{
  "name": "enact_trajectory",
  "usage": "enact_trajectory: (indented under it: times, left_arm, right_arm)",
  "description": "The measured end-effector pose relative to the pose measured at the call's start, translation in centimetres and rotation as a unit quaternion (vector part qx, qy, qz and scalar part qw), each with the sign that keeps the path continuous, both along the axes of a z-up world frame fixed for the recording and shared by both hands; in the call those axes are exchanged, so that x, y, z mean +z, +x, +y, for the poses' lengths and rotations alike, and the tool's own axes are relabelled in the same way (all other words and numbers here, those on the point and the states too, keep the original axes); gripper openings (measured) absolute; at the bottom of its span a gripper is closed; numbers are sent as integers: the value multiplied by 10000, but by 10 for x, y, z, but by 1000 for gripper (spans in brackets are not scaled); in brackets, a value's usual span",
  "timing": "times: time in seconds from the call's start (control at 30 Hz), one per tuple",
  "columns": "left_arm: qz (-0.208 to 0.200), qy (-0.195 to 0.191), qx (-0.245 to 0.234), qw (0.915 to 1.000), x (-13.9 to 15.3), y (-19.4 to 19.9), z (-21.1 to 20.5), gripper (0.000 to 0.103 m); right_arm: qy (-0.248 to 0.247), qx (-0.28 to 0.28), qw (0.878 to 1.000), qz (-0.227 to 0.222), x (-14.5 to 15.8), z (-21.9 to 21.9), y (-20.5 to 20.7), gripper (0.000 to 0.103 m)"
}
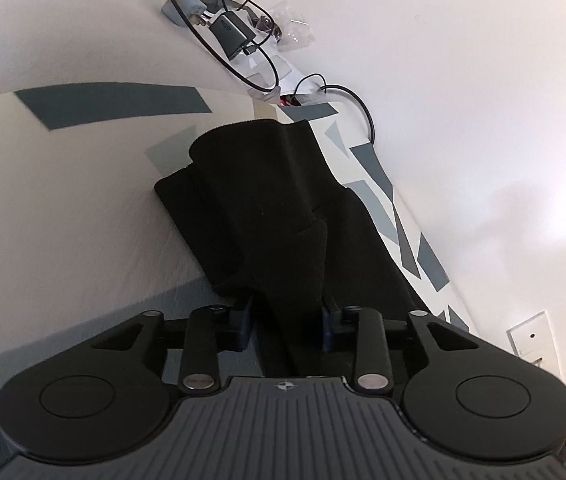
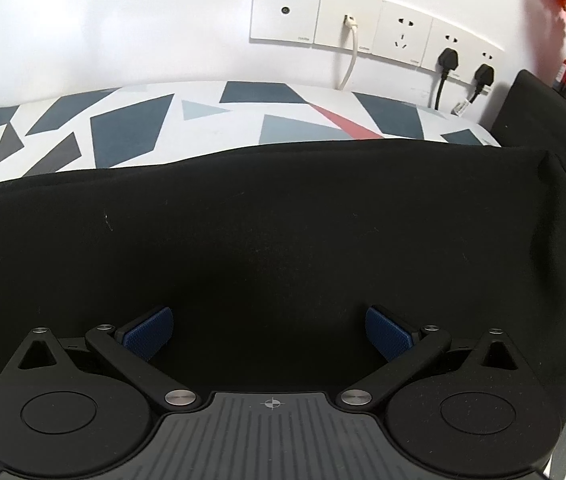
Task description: Fold clothes
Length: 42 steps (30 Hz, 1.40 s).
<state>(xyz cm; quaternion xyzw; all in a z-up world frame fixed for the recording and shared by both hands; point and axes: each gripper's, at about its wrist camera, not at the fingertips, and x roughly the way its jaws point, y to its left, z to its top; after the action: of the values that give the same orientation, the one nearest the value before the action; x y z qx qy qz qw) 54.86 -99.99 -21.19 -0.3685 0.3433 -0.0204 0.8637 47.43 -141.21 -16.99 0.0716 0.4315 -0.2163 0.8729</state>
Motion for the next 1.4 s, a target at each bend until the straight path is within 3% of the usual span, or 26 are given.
enact_trajectory:
  times: [0.07,0.13,0.17,0.2,0.33,0.47,0.53,0.57,0.6,0.67,0.83,0.97,1.1,1.17,1.33,1.4]
  left_arm:
    - [-20,81,-11,10000,0,3,-4,40]
    - [-119,32,-42,9999,1,5,-9,59]
    - [-182,-48,-80,9998,1,6,-12,76]
    - [-210,-62,-93,9997,2,7,-17,85]
    - [163,518,-226,9983,17,16,-42,88]
    - [246,859,-416,9951,25,13,-57,88]
    - [128,988,-403,9942,20,20,-54,72]
    - [213,947,-256,9949,18,24,-47,32]
    - [301,904,-105,9954,16,27,-40,24]
    - [314,448,-167,9984,13,33,-28,17]
    - [215,494,-372,9979,22,33,-24,14]
    - [2,557,-390,9977,31,37,-20,14]
    - [-72,600,-254,9979,41,47,-5,13]
    - [-106,590,-145,9981,47,50,7,13]
    - [-355,952,-37,9948,61,52,28,13]
    - [-416,1076,-50,9933,64,53,34,13]
  right_arm:
    - [-4,-50,10000,3,0,2,0,102]
    - [-7,-101,9999,6,0,3,1,102]
    - [-9,-126,9999,7,0,4,1,102]
    - [-11,-151,9999,8,0,5,1,102]
    - [-25,-232,9997,-17,-1,8,0,102]
    - [-34,-246,9997,-67,-1,9,-3,102]
    - [-31,-244,9996,-109,-2,9,-4,102]
    - [-45,-237,9996,-130,-2,10,-5,102]
    - [-45,-218,9997,-142,-2,10,-6,102]
    - [-21,-155,9997,-162,-3,11,-7,102]
    - [-122,-93,9998,-152,4,28,-5,102]
    - [-198,625,9964,-530,17,64,-3,102]
    - [-107,1427,9890,-360,12,105,7,102]
    - [-46,1615,9868,-92,3,121,14,102]
    - [453,1761,9831,-221,-4,145,25,102]
    - [380,1994,9786,-327,-7,158,26,102]
